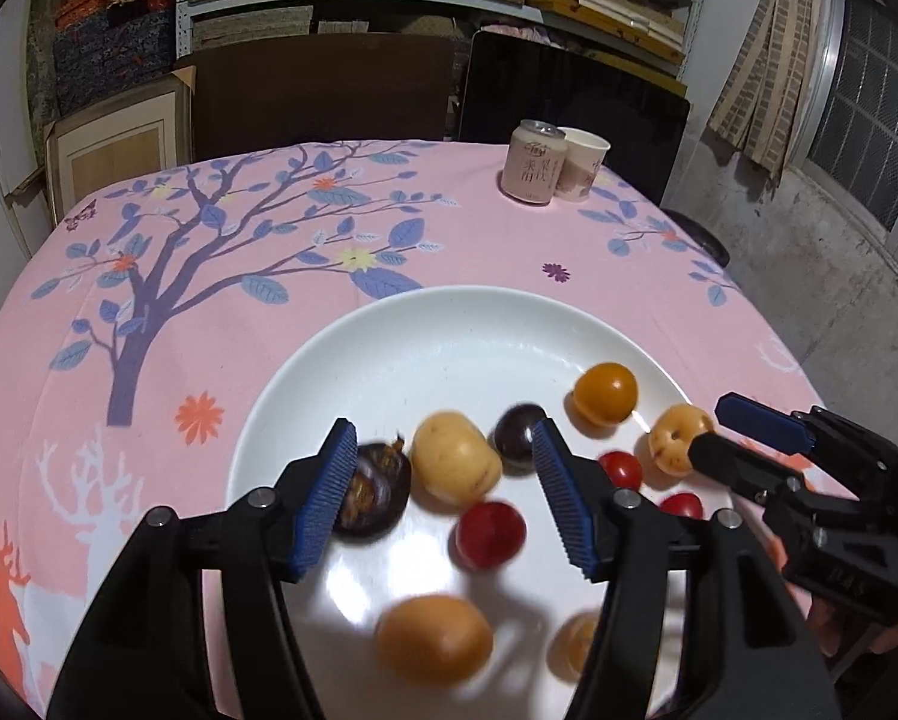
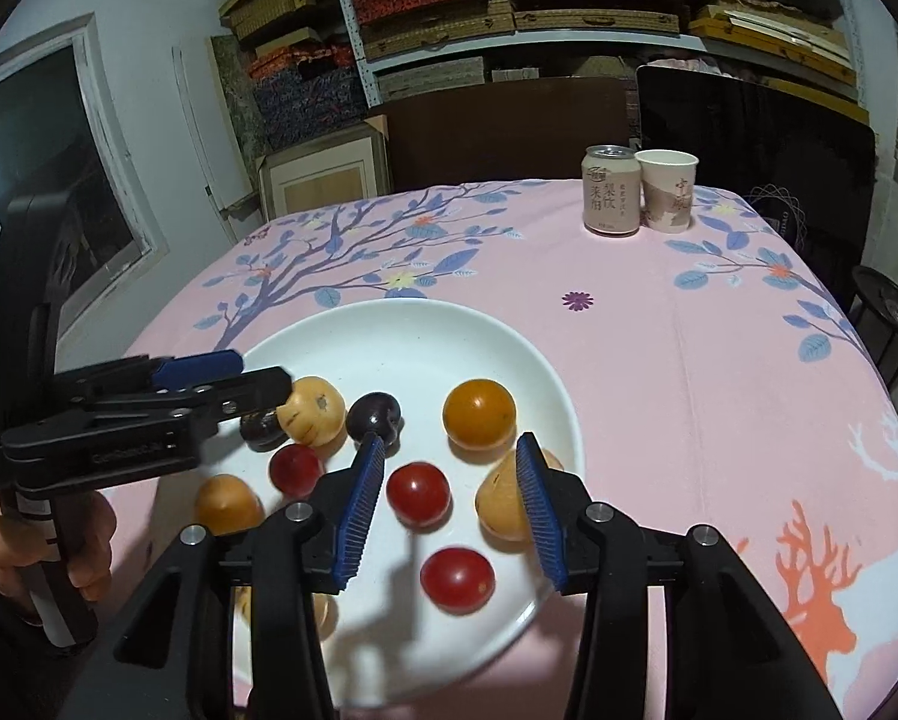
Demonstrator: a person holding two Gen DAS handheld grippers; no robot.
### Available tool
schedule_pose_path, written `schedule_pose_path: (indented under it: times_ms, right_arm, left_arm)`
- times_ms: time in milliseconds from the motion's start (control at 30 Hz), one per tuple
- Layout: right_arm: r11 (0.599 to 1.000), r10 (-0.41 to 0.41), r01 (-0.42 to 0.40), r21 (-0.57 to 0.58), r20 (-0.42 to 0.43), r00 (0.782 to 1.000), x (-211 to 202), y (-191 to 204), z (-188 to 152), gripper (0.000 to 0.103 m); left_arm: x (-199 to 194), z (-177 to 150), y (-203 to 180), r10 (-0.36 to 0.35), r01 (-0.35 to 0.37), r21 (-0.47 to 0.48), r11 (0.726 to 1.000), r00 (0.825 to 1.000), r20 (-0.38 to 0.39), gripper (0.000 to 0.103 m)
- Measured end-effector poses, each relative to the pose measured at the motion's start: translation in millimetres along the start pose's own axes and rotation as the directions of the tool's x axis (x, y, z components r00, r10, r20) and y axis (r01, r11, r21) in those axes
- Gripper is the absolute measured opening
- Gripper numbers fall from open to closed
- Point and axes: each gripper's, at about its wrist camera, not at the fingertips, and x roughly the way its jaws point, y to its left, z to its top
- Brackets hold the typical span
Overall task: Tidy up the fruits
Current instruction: 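Carry both pale fruits over the plate and open both tools to release them, then grasp a yellow citrus with the left tool while the right tool grasps a dark mangosteen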
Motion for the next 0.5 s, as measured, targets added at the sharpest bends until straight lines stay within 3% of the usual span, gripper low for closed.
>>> schedule_pose_path:
  times_ms: [500]
  right_arm:
    - [0.994,0.086,-0.085,0.072,-0.016,0.996,-80.4,20.1,-112.7,0.048]
  left_arm:
    - [-113.2,-149.9,-8.5,-0.048,0.048,0.052,0.998,0.999,-0.002,0.066]
